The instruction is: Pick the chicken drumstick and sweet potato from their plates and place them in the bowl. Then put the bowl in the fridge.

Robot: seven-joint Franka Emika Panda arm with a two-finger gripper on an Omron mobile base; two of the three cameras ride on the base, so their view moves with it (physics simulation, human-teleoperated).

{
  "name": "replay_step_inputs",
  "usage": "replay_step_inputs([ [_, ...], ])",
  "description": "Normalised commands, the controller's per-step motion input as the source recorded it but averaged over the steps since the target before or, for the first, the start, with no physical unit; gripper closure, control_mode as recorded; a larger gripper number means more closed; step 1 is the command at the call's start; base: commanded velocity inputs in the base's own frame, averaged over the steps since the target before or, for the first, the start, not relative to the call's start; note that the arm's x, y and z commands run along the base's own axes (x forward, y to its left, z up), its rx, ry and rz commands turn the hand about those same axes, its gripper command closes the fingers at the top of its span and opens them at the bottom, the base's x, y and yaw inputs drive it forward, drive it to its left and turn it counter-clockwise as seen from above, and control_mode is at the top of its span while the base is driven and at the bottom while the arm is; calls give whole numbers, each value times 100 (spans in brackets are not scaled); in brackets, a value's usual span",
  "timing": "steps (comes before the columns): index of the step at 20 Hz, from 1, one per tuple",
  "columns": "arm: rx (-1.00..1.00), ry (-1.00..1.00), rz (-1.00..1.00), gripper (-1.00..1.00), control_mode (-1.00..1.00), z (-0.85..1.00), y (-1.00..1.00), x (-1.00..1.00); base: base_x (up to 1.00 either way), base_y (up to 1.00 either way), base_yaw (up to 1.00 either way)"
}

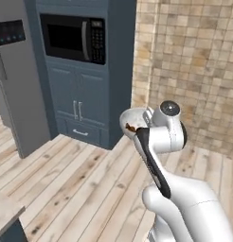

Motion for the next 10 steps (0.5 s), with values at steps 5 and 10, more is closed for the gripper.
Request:
replay_step_inputs([
  [5,0,0,0,100,100,0,0,0,91,0,28],
  [10,0,0,0,100,100,0,0,0,69,2,45],
])
